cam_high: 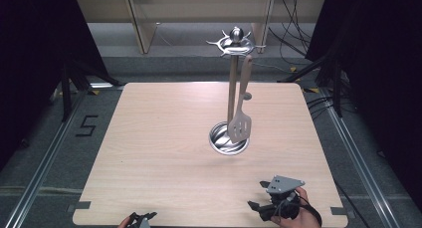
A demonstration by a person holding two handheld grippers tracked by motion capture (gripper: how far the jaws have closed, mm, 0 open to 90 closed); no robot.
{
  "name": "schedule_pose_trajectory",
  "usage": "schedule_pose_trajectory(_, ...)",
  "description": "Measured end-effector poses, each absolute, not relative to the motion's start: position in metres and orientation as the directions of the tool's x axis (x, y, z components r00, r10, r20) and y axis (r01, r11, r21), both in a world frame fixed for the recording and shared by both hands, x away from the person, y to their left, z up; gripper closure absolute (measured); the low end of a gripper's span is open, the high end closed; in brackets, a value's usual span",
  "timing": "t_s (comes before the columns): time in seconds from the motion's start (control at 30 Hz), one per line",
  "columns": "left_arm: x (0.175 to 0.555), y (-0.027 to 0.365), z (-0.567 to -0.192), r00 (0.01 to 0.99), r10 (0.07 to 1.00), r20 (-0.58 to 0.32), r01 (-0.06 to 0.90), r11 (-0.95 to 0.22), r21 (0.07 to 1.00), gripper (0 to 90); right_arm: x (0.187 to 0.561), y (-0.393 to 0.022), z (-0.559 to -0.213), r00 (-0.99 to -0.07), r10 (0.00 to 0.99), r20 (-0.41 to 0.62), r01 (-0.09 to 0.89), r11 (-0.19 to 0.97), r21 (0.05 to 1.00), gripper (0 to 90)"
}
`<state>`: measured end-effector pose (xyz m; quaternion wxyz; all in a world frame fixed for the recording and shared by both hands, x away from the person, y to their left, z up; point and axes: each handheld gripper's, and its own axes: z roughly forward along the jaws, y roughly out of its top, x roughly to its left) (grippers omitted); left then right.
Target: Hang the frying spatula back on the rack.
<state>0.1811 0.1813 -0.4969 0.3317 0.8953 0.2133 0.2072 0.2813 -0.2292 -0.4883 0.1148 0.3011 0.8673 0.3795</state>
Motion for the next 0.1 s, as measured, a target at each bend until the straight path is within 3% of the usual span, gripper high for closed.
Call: schedule_pose_trajectory(0.1,0.1813,0.1812,-0.4972,0.826,0.517,0.225,0.245,-0.689,0.683,15.6,0.2818,-0.2295,-0.4885,-0.794,0.607,0.029,0.432,0.529,0.73,23.3)
